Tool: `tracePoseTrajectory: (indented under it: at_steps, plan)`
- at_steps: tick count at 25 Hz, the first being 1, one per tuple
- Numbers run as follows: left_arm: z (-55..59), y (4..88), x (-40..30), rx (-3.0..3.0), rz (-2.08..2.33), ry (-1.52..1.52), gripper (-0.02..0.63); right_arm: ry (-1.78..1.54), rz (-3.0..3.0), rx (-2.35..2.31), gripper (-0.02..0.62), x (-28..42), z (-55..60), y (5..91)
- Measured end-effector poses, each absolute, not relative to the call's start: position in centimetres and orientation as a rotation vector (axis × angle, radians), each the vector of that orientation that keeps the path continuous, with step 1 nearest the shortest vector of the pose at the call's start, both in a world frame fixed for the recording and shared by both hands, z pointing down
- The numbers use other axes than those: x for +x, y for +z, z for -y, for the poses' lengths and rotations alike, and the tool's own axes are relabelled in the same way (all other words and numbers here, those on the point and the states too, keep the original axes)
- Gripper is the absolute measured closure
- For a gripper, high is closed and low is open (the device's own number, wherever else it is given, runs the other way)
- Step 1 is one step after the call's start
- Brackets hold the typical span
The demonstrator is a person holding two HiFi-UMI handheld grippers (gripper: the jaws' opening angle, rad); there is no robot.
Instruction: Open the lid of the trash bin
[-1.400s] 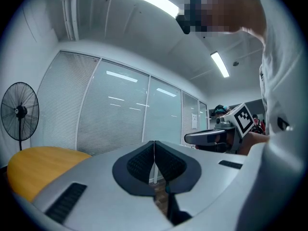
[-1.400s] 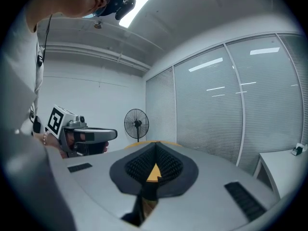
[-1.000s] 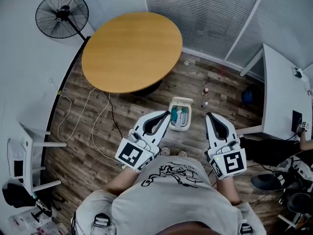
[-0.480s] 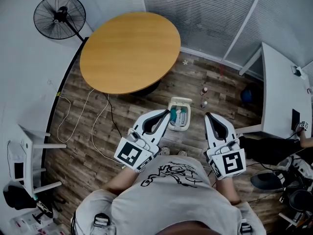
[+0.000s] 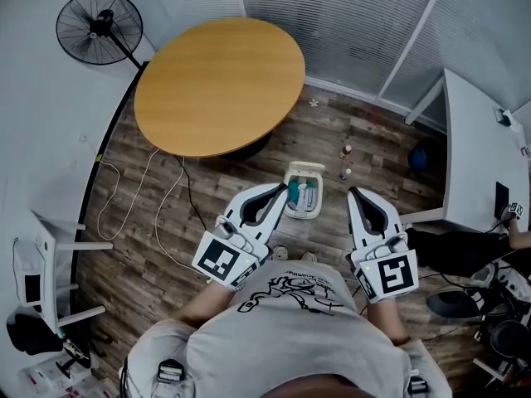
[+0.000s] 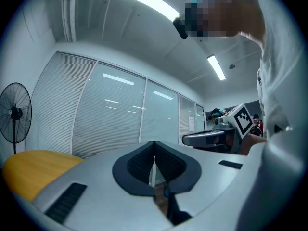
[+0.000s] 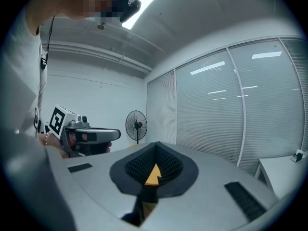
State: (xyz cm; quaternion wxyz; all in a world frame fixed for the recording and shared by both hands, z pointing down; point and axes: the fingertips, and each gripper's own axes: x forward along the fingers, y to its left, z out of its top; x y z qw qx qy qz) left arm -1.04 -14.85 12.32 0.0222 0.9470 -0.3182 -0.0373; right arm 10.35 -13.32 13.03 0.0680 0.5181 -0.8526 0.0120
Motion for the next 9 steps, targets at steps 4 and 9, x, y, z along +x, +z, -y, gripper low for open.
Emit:
tracePoseTrajectory:
  at_steps: [4, 9]
  plan:
    - [14.45, 11.99, -1.08, 2.940, 0.990, -0.120, 0.586, 0.030, 2.574, 1.555, 0.589, 10.22, 12.89, 12.92]
    - [14.53, 11.98, -1.16, 2.940, 0.989, -0.120, 0.586, 0.023, 2.579, 1.549, 0.589, 10.00, 12.87, 12.79]
